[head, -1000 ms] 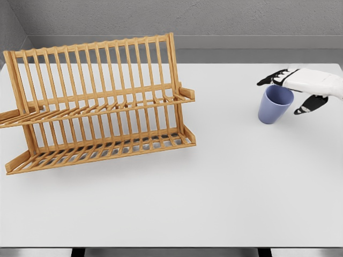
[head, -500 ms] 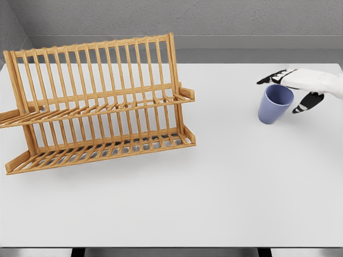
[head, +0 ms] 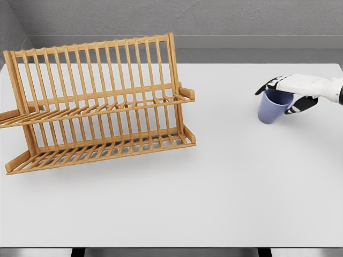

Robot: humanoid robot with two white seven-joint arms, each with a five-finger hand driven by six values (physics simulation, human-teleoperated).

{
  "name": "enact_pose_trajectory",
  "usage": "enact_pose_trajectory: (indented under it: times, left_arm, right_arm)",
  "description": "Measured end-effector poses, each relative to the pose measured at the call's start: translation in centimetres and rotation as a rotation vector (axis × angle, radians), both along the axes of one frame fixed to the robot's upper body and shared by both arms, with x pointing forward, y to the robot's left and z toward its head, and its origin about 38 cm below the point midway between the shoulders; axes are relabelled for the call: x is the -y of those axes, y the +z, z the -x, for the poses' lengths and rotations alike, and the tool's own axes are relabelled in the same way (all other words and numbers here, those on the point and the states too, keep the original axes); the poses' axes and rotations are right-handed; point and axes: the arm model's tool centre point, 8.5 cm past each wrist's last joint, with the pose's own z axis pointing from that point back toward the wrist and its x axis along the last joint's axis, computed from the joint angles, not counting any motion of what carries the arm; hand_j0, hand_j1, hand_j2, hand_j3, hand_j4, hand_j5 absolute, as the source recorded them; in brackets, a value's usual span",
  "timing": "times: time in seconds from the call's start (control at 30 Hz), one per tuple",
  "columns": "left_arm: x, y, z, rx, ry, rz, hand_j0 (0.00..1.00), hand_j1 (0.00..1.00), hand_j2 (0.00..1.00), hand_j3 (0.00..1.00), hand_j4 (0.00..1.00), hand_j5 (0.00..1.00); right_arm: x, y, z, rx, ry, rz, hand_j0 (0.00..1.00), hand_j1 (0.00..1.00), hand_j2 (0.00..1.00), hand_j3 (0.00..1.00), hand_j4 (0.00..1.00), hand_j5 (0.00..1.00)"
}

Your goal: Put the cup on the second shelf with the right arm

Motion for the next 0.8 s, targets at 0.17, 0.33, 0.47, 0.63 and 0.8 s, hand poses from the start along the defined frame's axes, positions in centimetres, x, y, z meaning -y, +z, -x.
enact_pose_trajectory:
  times: [0.17, 0.33, 0.47, 0.63, 0.8]
  left_arm:
    - [0.0, 0.0, 0.0, 0.0, 0.0, 0.0, 1.0, 1.0, 1.0, 1.0, 1.0, 1.0]
    - [0.0, 0.0, 0.0, 0.0, 0.0, 0.0, 1.0, 1.0, 1.0, 1.0, 1.0, 1.0]
    - [0.0, 0.0, 0.0, 0.0, 0.0, 0.0, 1.0, 1.0, 1.0, 1.0, 1.0, 1.0]
    - [0.0, 0.0, 0.0, 0.0, 0.0, 0.0, 1.0, 1.0, 1.0, 1.0, 1.0, 1.0]
    - [0.0, 0.0, 0.0, 0.0, 0.0, 0.0, 1.0, 1.0, 1.0, 1.0, 1.0, 1.0]
  right_arm:
    - [-0.1, 0.2, 0.0, 0.005, 0.002, -0.001, 0.64, 0.64, 0.64, 0.64, 0.64, 0.64]
    - [-0.4, 1.4, -0.4, 0.032, 0.01, -0.003, 0.64, 0.64, 0.64, 0.64, 0.64, 0.64]
    - [-1.0, 2.6, -0.5, 0.06, 0.031, -0.007, 0.65, 0.65, 0.65, 0.65, 0.65, 0.65]
    - [-2.0, 3.9, -0.6, 0.094, 0.062, -0.011, 0.65, 0.65, 0.65, 0.65, 0.65, 0.65]
    - [-3.3, 5.6, -0.6, 0.137, 0.104, -0.011, 0.65, 0.65, 0.65, 0.65, 0.65, 0.65]
